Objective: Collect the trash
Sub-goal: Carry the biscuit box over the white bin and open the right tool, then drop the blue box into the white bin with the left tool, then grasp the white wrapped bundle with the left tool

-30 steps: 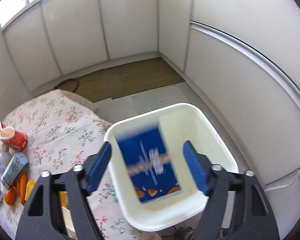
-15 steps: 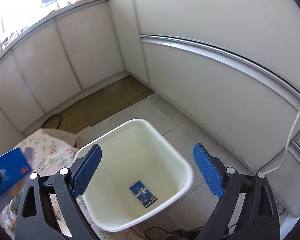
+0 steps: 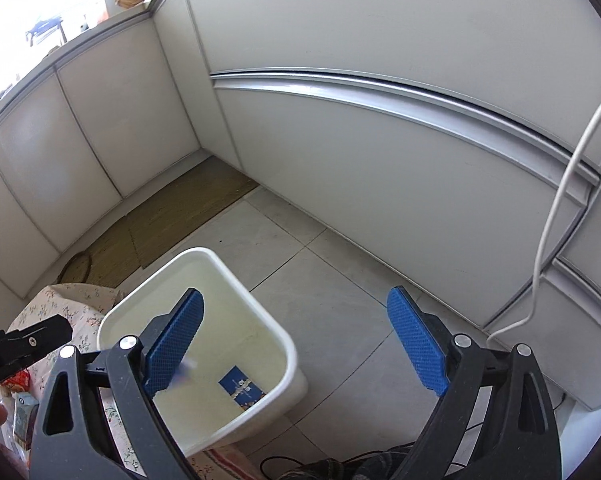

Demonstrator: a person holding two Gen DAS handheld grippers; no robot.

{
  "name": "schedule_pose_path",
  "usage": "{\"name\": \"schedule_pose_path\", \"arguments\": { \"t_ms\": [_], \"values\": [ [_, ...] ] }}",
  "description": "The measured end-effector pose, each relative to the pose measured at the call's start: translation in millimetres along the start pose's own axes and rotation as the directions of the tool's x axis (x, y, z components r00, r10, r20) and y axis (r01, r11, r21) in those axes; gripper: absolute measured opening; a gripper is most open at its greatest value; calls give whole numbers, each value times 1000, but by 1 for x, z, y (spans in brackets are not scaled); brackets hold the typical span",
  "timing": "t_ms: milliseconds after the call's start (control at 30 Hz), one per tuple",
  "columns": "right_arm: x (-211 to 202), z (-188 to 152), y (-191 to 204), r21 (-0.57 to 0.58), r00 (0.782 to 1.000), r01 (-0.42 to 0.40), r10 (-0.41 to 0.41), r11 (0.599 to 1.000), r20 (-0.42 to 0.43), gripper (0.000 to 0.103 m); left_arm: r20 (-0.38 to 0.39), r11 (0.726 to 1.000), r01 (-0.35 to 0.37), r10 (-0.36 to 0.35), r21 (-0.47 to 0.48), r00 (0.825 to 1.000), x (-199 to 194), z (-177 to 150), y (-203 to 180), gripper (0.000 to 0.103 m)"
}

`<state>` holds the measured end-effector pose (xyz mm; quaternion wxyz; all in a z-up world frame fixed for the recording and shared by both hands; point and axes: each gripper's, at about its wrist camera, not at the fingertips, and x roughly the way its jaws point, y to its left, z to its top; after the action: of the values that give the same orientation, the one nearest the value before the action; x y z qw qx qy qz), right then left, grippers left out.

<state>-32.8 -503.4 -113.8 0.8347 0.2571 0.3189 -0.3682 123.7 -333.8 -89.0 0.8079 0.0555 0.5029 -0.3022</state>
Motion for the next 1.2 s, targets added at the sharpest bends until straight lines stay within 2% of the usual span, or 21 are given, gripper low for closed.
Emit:
{"name": "schedule_pose_path", "arguments": {
  "t_ms": [133,267,333,500,667,933,1200],
  "values": [
    [-4,0,-3,2,1000,-5,5,1000,5,90,31,996,-82,81,27,996,-8,-4,-4,82],
    [-11,-3,6,-22,1000,-25,25,999,8,90,75,984,-178,176,14,981,-20,-8,8,90],
    [-15,-6,14,-37,999,-34,34,999,11,92,92,975,-221,219,6,971,-28,-11,13,92],
    [-29,-15,41,-98,998,-59,62,993,24,93,129,942,-336,336,-27,933,-49,-23,31,94],
    [-48,-28,79,-192,995,-78,90,978,53,93,136,924,-371,381,-93,915,-74,-37,60,94],
    [-80,-64,144,-350,985,-127,160,928,68,96,107,897,-390,417,-208,902,-101,-65,115,94],
    [-110,-104,205,-477,970,-177,234,861,63,96,84,848,-404,456,-343,886,-138,-105,184,94]
  ]
}}
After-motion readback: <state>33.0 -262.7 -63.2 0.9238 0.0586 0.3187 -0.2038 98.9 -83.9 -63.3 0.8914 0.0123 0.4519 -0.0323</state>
